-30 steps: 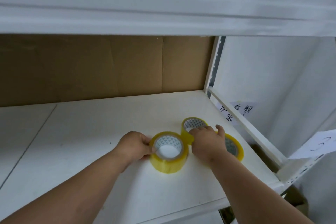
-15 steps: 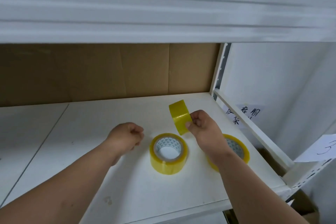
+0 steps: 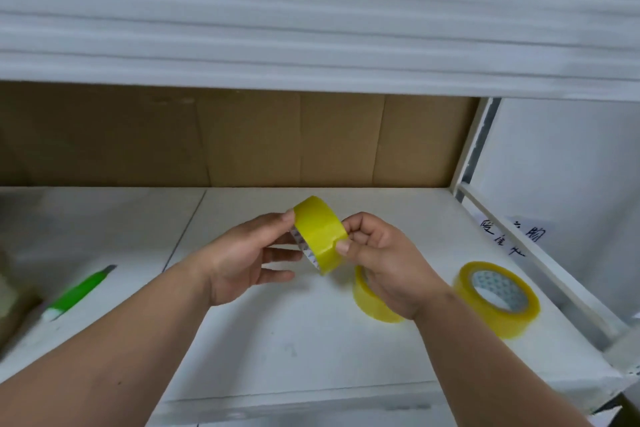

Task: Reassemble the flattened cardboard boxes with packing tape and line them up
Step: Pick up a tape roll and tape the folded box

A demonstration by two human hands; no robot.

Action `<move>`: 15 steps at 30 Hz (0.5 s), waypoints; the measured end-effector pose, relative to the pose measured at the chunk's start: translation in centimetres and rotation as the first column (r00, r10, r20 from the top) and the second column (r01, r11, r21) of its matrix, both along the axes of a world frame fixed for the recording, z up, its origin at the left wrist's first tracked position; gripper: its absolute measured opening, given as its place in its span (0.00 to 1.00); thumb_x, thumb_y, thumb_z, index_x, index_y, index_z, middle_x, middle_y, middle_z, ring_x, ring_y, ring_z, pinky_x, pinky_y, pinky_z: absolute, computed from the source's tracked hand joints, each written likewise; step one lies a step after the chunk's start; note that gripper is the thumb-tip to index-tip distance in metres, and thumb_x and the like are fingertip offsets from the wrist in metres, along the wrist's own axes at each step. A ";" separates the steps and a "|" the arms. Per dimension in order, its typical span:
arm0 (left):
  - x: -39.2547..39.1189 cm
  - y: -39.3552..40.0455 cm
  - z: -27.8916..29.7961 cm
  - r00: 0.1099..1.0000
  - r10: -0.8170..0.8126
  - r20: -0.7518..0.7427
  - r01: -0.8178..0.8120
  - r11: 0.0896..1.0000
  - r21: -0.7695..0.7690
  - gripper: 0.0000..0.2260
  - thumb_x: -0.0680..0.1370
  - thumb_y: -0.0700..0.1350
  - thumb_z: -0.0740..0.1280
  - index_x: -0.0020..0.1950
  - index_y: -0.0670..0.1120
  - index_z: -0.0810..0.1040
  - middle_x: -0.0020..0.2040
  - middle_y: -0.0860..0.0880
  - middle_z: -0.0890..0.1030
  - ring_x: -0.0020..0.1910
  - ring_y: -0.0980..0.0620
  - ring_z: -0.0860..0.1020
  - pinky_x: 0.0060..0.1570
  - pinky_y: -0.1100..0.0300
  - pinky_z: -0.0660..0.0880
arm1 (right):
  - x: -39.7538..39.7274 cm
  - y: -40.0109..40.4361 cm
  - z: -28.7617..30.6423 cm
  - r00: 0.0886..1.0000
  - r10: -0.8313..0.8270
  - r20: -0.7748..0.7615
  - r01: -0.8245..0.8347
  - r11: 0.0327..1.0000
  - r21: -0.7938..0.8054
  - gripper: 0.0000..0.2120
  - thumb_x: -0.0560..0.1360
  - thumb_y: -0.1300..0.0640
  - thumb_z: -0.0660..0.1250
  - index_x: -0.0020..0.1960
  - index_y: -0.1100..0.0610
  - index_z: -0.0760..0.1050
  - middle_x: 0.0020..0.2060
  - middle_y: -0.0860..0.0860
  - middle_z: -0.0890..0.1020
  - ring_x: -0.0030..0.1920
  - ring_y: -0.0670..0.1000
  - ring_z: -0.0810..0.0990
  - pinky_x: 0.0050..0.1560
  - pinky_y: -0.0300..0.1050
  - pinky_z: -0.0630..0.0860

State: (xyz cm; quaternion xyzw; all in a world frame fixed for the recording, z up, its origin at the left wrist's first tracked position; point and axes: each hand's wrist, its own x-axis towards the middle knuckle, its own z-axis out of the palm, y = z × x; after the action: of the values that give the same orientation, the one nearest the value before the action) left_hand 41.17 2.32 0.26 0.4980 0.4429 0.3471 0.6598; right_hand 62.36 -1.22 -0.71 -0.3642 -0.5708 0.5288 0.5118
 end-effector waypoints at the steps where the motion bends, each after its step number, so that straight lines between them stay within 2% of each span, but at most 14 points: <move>1: -1.2 -0.5 0.0 1.000 0.005 -0.014 -0.006 1.000 -0.004 0.27 0.72 0.63 0.69 0.64 0.48 0.78 0.57 0.45 0.82 0.57 0.47 0.80 0.56 0.47 0.79 | -1.4 -0.2 0.4 1.000 0.010 -0.005 -0.010 1.000 0.003 0.07 0.70 0.60 0.69 0.47 0.59 0.76 0.39 0.55 0.83 0.42 0.52 0.78 0.49 0.45 0.72; 4: -5.4 -2.0 0.0 0.996 0.056 0.071 -0.052 0.997 -0.048 0.24 0.71 0.63 0.63 0.60 0.49 0.80 0.52 0.48 0.83 0.52 0.48 0.80 0.48 0.51 0.79 | -6.0 -0.8 1.2 0.998 0.052 -0.048 -0.052 0.999 -0.006 0.06 0.70 0.59 0.68 0.47 0.59 0.75 0.38 0.54 0.82 0.40 0.50 0.77 0.47 0.42 0.72; 6: -8.9 -2.9 0.1 0.979 0.109 0.170 -0.094 0.991 -0.096 0.20 0.79 0.61 0.59 0.57 0.47 0.79 0.51 0.47 0.83 0.48 0.48 0.81 0.44 0.54 0.80 | -9.4 -1.0 1.5 0.986 0.073 -0.148 -0.078 0.996 -0.029 0.07 0.70 0.60 0.67 0.47 0.60 0.75 0.37 0.54 0.81 0.39 0.49 0.77 0.45 0.41 0.72; 7: -10.8 -3.6 0.3 0.966 0.134 0.221 -0.110 0.987 -0.117 0.17 0.82 0.55 0.57 0.56 0.46 0.78 0.51 0.45 0.83 0.46 0.48 0.82 0.43 0.55 0.81 | -11.1 -1.2 1.7 0.974 0.082 -0.214 -0.094 0.995 -0.046 0.07 0.70 0.61 0.67 0.47 0.61 0.75 0.37 0.54 0.81 0.39 0.49 0.78 0.45 0.42 0.72; 9: -14.8 -4.9 0.4 0.948 0.154 0.280 -0.133 0.987 -0.094 0.11 0.82 0.40 0.57 0.57 0.42 0.77 0.53 0.42 0.82 0.45 0.47 0.83 0.46 0.55 0.81 | -14.5 -1.7 2.3 0.932 0.109 -0.346 -0.148 0.985 -0.087 0.05 0.71 0.64 0.67 0.47 0.61 0.74 0.38 0.55 0.82 0.41 0.51 0.78 0.45 0.44 0.75; 11: -18.4 -6.5 0.5 0.956 0.157 0.246 -0.165 0.986 0.015 0.14 0.78 0.29 0.58 0.60 0.40 0.77 0.54 0.41 0.83 0.48 0.47 0.83 0.52 0.55 0.80 | -18.2 -2.5 3.1 0.868 0.119 -0.483 -0.213 0.966 -0.146 0.03 0.72 0.65 0.65 0.44 0.61 0.72 0.36 0.56 0.82 0.42 0.54 0.80 0.46 0.46 0.80; 13: -21.7 -8.0 0.9 0.967 0.204 0.153 -0.227 0.962 0.153 0.15 0.76 0.27 0.63 0.59 0.39 0.77 0.53 0.41 0.83 0.51 0.48 0.81 0.54 0.55 0.79 | -22.1 -3.3 3.6 0.797 0.089 -0.597 -0.266 0.939 -0.215 0.01 0.72 0.63 0.62 0.43 0.61 0.72 0.35 0.56 0.83 0.41 0.55 0.83 0.45 0.50 0.83; 15: -24.9 -9.4 1.4 0.946 0.315 0.074 -0.323 0.912 0.252 0.12 0.75 0.28 0.68 0.55 0.40 0.79 0.49 0.41 0.84 0.49 0.48 0.81 0.50 0.57 0.78 | -26.1 -4.2 4.0 0.753 0.091 -0.652 -0.323 0.914 -0.246 0.09 0.73 0.61 0.61 0.47 0.63 0.77 0.44 0.59 0.85 0.45 0.56 0.86 0.48 0.54 0.83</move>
State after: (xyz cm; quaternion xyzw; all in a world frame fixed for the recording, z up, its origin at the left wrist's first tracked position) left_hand 16.31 -7.04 1.65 0.4960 0.4583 0.5130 0.5299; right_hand 36.25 -5.40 3.27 -0.1840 -0.3033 0.7647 0.5380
